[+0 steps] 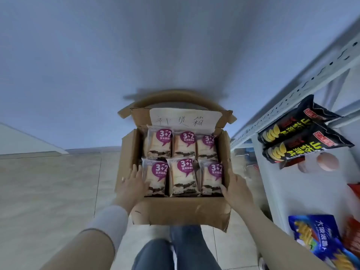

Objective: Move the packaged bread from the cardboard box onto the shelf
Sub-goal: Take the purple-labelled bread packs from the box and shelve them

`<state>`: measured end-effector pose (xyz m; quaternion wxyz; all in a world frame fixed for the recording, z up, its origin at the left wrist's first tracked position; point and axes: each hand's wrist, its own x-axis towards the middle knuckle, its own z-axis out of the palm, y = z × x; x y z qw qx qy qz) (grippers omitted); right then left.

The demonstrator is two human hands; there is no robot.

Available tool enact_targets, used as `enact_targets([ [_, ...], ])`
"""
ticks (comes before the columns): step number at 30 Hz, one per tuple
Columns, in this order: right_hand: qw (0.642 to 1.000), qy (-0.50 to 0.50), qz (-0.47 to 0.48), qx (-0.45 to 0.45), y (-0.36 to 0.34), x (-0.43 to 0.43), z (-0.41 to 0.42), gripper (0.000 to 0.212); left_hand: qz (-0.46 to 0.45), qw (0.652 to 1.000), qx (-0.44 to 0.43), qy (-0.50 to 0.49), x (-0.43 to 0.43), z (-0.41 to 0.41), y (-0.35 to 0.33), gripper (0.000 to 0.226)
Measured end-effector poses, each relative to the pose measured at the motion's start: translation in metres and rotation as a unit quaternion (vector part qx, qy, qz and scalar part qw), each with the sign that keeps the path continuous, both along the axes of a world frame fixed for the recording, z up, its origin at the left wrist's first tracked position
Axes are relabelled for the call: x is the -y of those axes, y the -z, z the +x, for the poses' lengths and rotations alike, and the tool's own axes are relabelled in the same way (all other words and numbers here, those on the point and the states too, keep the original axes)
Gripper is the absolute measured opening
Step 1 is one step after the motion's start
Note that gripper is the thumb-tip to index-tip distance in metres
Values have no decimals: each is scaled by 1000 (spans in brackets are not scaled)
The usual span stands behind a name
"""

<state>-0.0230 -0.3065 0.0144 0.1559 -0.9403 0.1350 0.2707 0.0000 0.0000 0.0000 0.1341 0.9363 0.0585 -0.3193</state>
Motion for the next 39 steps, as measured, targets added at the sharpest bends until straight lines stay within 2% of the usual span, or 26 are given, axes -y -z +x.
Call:
enact_targets([
  [3,990,132,49,0,22,12,19,68,-71,979,19,-191,-10,21,19,63],
  [5,978,191,79,-19,38,19,36,70,-132,956,51,-258,-17,39,37,47],
  [7,968,225,113,-20,56,22,49,65,-162,938,48,-302,-21,54,52,40],
  [12,952,268,147,-26,86,23,65,50,-164,920,14,-357,-30,72,80,47],
  [18,966,244,89,5,94,27,67,37,-131,933,43,-333,-35,72,92,34],
  [25,970,232,71,25,79,24,55,34,-107,952,69,-279,-42,68,73,24],
  [32,950,295,88,57,33,5,-18,26,-121,974,95,-168,-61,46,34,27],
  [39,918,383,27,98,-24,-53,-134,36,-175,979,104,-26,-88,18,-7,30],
])
